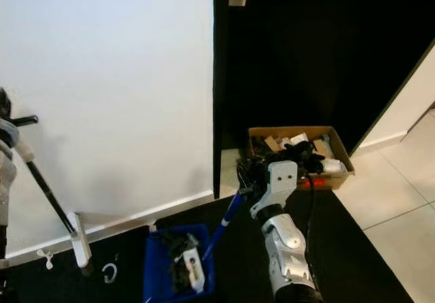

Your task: Sweep floor

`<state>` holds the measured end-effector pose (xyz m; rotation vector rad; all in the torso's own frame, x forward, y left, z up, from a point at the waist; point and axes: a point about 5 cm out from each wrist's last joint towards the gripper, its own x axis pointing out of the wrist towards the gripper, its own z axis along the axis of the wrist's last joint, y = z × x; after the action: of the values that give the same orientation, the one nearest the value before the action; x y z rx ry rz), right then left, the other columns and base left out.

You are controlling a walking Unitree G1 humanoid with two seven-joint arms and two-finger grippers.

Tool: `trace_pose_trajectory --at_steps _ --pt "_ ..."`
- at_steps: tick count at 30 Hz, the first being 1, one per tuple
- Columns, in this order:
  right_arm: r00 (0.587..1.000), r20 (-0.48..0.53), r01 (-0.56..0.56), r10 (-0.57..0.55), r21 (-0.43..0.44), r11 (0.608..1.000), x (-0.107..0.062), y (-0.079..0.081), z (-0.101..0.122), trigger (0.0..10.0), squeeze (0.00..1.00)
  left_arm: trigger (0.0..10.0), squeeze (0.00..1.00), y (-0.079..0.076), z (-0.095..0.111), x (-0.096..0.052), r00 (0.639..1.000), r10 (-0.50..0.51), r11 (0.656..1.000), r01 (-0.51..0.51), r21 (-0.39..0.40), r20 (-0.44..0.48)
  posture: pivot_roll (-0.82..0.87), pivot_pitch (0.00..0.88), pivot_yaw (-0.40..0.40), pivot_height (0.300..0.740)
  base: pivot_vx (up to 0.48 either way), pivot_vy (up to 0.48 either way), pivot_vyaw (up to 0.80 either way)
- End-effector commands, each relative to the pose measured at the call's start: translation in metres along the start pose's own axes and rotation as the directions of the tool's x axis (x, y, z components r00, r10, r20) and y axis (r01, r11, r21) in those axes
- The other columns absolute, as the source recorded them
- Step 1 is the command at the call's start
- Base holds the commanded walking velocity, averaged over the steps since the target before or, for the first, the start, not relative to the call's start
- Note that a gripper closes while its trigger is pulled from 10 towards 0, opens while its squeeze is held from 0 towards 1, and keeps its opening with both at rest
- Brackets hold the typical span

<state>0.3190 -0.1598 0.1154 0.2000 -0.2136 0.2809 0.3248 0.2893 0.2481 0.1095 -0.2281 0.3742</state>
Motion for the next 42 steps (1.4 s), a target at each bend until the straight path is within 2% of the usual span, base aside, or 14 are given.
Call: trace_pose_trajectory --at_steps 1,4,7,9,11,12,13,17,20,27,32,36,42 --pt "0.998 0.059 0.015 -0.017 0.029 0.999 0.0 -0.003 0.011 10.0 0.0 10.0 0.1 0.001 0.005 -0.001 0.999 0.003 0.999 -0.004 0.038 0.039 0.06 0.066 0.091 0.74 0.0 0.0 0.0" --pt "0.996 0.086 0.019 -0.026 0.078 0.997 -0.003 -0.005 0.017 10.0 0.0 10.0 0.09 -0.001 -0.004 -0.001 1.0 0.01 0.998 -0.009 0.067 -0.009 0.05 0.06 0.097 0.74 0.0 0.0 0.0" --pt "0.995 0.097 0.019 -0.028 0.093 0.995 -0.005 -0.005 0.019 10.0 0.0 10.0 0.09 -0.005 -0.009 0.0 0.998 -0.022 0.998 0.025 0.051 -0.059 0.05 0.06 0.097 0.74 0.0 0.0 0.0" --pt "0.994 0.106 0.023 -0.032 0.093 0.995 -0.005 -0.005 0.022 10.0 0.0 10.0 0.11 -0.017 -0.013 -0.002 0.989 -0.097 0.994 0.101 0.031 -0.108 0.04 0.051 0.109 0.74 0.0 0.0 0.0" --pt "0.993 0.116 0.025 -0.037 0.102 0.994 -0.005 -0.002 0.023 10.0 0.0 10.0 0.09 -0.029 -0.016 -0.006 0.981 -0.153 0.987 0.158 0.032 -0.121 0.04 0.049 0.111 0.74 0.0 0.0 0.0" --pt "0.992 0.121 0.022 -0.035 0.104 0.994 -0.004 -0.001 0.024 10.0 0.0 10.0 0.08 -0.035 -0.016 -0.009 0.977 -0.174 0.984 0.177 0.019 -0.124 0.03 0.046 0.112 0.74 0.0 0.0 0.0" --pt "0.991 0.13 0.019 -0.033 0.11 0.994 -0.002 0.001 0.026 10.0 0.0 10.0 0.02 -0.042 -0.017 -0.012 0.973 -0.196 0.98 0.199 0.012 -0.125 0.03 0.046 0.113 0.74 0.0 0.0 0.0" --pt "0.986 0.164 0.019 -0.04 0.131 0.991 0.003 0.007 0.034 10.0 0.0 10.0 0.0 -0.061 -0.025 -0.022 0.951 -0.271 0.962 0.271 -0.021 -0.148 0.02 0.044 0.113 0.74 0.0 0.0 0.0" --pt "0.98 0.194 0.021 -0.042 0.108 0.994 0.007 0.011 0.043 10.0 0.0 10.0 0.0 -0.072 -0.033 -0.03 0.938 -0.304 0.952 0.303 -0.034 -0.165 0.02 0.045 0.112 0.74 0.0 0.0 0.0" --pt "0.977 0.207 0.028 -0.045 0.087 0.996 0.006 0.011 0.048 10.0 0.0 10.0 0.0 -0.076 -0.04 -0.038 0.923 -0.328 0.944 0.328 -0.036 -0.2 0.02 0.049 0.107 0.74 0.0 0.0 0.0" --pt "0.982 0.177 0.053 -0.065 0.07 0.996 0.002 0.007 0.043 10.0 0.0 10.0 0.0 -0.072 -0.047 -0.043 0.919 -0.323 0.944 0.33 -0.008 -0.225 0.02 0.052 0.107 0.74 0.0 0.0 0.0" --pt "0.994 0.073 0.077 -0.079 0.029 0.997 -0.004 0.003 0.019 10.0 0.0 10.0 0.0 -0.074 -0.059 -0.049 0.91 -0.327 0.94 0.341 0.01 -0.253 0.03 0.057 0.103 0.74 0.0 0.0 0.0" --pt "0.995 0.028 0.098 -0.098 0.015 0.995 -0.004 0.003 0.009 10.0 0.0 10.0 0.0 -0.075 -0.068 -0.055 0.91 -0.318 0.942 0.335 0.019 -0.267 0.03 0.062 0.095 0.74 0.0 0.0 0.0"
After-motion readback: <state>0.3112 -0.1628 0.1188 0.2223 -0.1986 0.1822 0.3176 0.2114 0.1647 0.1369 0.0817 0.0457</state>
